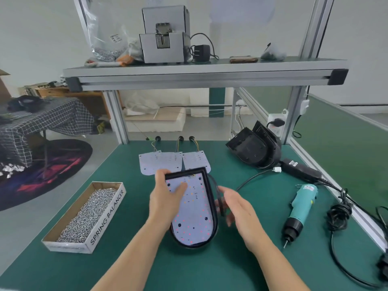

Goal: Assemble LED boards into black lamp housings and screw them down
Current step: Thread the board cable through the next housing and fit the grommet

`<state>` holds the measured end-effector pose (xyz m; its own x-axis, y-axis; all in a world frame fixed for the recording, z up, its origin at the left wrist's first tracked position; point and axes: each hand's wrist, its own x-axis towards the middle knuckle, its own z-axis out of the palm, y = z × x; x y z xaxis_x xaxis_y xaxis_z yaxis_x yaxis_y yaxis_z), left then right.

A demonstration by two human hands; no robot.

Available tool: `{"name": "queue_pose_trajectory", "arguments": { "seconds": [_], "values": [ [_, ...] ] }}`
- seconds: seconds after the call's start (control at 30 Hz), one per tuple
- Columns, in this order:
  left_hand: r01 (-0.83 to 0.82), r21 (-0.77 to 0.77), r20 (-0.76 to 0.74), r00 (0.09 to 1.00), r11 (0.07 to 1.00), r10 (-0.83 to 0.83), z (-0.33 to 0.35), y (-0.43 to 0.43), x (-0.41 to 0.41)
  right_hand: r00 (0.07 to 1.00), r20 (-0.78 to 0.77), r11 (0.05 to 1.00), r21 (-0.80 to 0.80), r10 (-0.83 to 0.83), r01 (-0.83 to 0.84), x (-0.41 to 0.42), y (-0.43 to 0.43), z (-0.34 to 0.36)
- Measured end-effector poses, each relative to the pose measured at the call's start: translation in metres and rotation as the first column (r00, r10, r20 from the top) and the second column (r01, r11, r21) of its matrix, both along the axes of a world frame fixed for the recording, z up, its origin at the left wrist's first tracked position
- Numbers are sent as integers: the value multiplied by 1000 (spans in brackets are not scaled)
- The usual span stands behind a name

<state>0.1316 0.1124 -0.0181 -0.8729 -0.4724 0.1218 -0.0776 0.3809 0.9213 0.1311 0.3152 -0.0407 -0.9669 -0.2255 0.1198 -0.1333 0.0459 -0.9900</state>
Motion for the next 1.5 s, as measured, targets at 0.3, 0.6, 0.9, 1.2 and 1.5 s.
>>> {"name": "queue_pose_trajectory", "arguments": {
  "seconds": [0.3, 0.6, 0.9, 1.2, 1.5],
  "values": [
    [209, 98, 183, 957, 973, -224, -15, 21, -18, 937, -230, 858, 387, -264, 337, -3, 14, -13],
    [255, -8, 327, 915, 967, -239, -23, 28, -31, 943, -122, 816, 476, -309, 329, -5, 4, -22],
    [292, -37, 354, 898, 956, -261, -19, 31, -34, 976, -75, 798, 565, -204, 210, -10, 10, -15],
    [-101, -392, 126, 979, 915, 162, 15, -78, -14, 964, -38, 896, 361, -263, 259, -12, 15, -22],
    [197, -738, 535, 753, 645, 382, 10, -185, 21, 967, -55, 905, 343, -250, 253, -15, 14, -26]
  ]
}}
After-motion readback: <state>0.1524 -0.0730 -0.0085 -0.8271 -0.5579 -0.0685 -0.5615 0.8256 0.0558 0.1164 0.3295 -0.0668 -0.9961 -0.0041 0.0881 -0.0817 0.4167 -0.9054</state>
